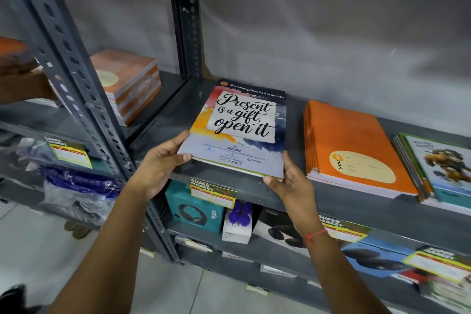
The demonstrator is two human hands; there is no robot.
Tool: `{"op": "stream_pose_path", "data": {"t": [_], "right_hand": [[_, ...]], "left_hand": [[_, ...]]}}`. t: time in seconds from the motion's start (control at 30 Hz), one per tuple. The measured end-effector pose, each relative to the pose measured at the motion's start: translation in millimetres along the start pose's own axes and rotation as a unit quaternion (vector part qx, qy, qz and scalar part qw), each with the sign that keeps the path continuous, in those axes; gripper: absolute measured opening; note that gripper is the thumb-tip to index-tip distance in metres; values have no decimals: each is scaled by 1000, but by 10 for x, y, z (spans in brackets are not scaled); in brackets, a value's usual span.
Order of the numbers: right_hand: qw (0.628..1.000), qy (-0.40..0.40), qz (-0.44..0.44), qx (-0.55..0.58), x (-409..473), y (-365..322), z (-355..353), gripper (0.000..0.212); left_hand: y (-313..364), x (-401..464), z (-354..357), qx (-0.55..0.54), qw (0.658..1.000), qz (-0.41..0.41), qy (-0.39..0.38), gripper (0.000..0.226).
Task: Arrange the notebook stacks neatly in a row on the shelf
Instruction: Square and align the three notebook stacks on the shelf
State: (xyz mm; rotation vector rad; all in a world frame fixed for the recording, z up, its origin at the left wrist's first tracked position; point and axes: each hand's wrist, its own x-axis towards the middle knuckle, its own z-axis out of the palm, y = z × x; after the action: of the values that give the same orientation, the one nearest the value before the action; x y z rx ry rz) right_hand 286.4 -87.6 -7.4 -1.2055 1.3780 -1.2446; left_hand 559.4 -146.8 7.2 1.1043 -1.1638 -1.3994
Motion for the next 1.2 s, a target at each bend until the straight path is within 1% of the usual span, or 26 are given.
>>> {"op": "stream_pose_path", "data": {"t": [0.17, 0.23, 0.37, 0.43, 0.6, 0.7, 0.8, 0.9, 1.2], "right_hand": [[999, 36, -12, 3, 49, -2, 51, 72], [999, 42, -12, 7, 46, -13, 47, 70], [999, 29, 2, 21, 49, -30, 8, 68], [999, 32, 3, 23, 56, -37, 11, 66], [998, 47, -2, 29, 55, -55, 49, 63], [999, 40, -3, 25, 58, -50, 57, 64], [999, 25, -2, 21, 56, -35, 41, 68], [999, 31, -2, 22, 68, -30, 36, 68], [997, 76, -2, 10, 129, -58, 75, 62]], "left_hand": [[-39, 71, 20, -2, 998, 2, 68, 50], [-56, 98, 15, 6, 997, 2, 78, 48], [-64, 82, -62, 14, 1000, -2, 12, 56], [-63, 76, -73, 28, 1000, 5, -6, 57], [-79, 120, -38, 18, 999, 14, 40, 51], [-90, 151, -52, 16, 998, 16, 65, 48], [-95, 169, -86, 26, 999, 19, 34, 51], [-86, 187, -88, 30, 999, 26, 11, 53], [-67, 238, -3, 41, 994, 21, 102, 44]]}}
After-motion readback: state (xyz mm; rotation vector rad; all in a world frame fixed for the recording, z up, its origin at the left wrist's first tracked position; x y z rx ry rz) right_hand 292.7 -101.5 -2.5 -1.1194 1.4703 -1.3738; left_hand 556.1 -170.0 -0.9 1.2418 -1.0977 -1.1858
